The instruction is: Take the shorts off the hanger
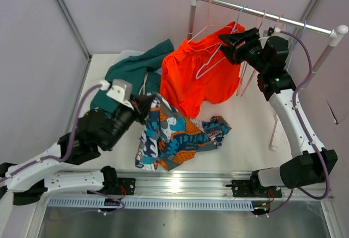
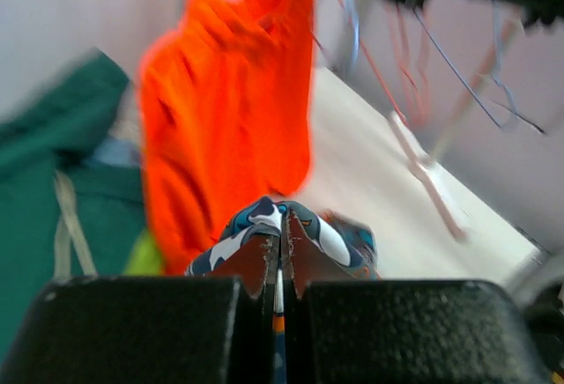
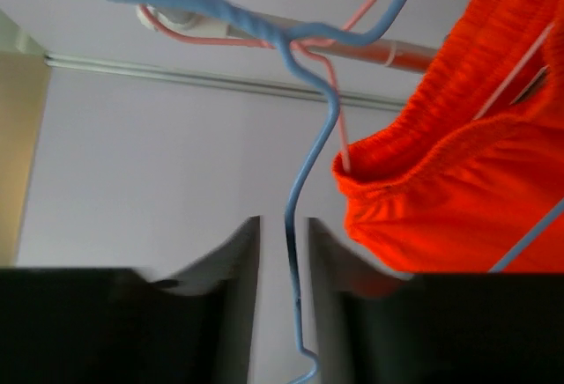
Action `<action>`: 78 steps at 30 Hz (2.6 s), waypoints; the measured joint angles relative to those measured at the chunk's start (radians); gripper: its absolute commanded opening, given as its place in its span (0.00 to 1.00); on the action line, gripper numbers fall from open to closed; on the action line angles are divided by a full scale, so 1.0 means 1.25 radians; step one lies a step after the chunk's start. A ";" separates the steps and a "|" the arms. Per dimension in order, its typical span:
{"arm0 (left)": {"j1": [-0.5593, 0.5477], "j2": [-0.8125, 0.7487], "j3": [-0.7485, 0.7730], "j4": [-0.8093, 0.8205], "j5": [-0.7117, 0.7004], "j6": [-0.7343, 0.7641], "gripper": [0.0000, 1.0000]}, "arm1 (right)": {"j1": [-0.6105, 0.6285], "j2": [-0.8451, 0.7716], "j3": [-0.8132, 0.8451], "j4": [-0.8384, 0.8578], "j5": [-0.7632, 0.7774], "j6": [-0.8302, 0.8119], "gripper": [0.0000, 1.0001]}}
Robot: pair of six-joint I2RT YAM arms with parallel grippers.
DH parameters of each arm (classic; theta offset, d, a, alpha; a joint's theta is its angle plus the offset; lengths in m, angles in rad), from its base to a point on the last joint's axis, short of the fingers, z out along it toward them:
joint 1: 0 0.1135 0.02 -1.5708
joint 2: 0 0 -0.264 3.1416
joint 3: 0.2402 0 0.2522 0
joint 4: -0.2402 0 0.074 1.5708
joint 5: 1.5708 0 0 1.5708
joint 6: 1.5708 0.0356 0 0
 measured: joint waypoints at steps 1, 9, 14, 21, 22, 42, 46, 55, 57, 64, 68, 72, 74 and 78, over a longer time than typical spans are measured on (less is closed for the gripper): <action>0.000 0.014 0.045 -0.012 -0.023 0.027 0.00 | 0.000 -0.009 -0.017 -0.001 0.000 -0.004 0.80; 0.105 0.144 0.393 0.022 -0.130 0.254 0.00 | -0.004 -0.106 -0.094 -0.036 0.007 -0.065 0.99; 0.400 0.322 0.703 -0.038 -0.056 0.281 0.00 | -0.017 -0.199 -0.154 -0.052 0.006 -0.106 0.99; 0.642 0.718 1.236 -0.074 0.116 0.263 0.01 | -0.021 -0.290 -0.259 -0.081 0.006 -0.159 0.99; 0.668 0.737 1.219 -0.066 0.149 0.247 0.02 | -0.021 -0.304 -0.277 -0.089 0.006 -0.168 1.00; 0.665 1.073 0.879 -0.162 0.619 0.020 0.99 | 0.121 -0.288 -0.237 -0.075 0.036 -0.301 0.98; 0.667 1.006 0.736 -0.176 0.609 0.016 0.99 | 0.187 -0.198 -0.078 -0.071 0.063 -0.340 0.97; 0.689 0.565 0.425 -0.179 0.543 0.016 0.99 | 0.257 -0.027 0.180 -0.045 0.135 -0.406 0.96; 0.688 0.426 0.333 -0.162 0.539 0.022 0.99 | 0.259 0.025 0.223 -0.051 0.157 -0.428 0.96; 0.685 0.110 0.010 -0.059 0.491 0.034 0.99 | 0.263 0.183 0.319 -0.116 0.278 -0.504 0.93; 0.686 0.107 -0.045 -0.045 0.477 0.031 0.99 | 0.270 0.225 0.329 -0.167 0.363 -0.543 0.93; 0.686 0.144 -0.045 -0.043 0.461 0.023 0.99 | 0.280 0.234 0.329 -0.188 0.417 -0.565 0.92; 0.686 0.145 -0.045 -0.042 0.460 0.018 0.99 | 0.280 0.236 0.329 -0.188 0.436 -0.572 0.91; 0.686 0.132 -0.045 -0.036 0.461 0.012 0.99 | 0.283 0.251 0.329 -0.179 0.461 -0.577 0.91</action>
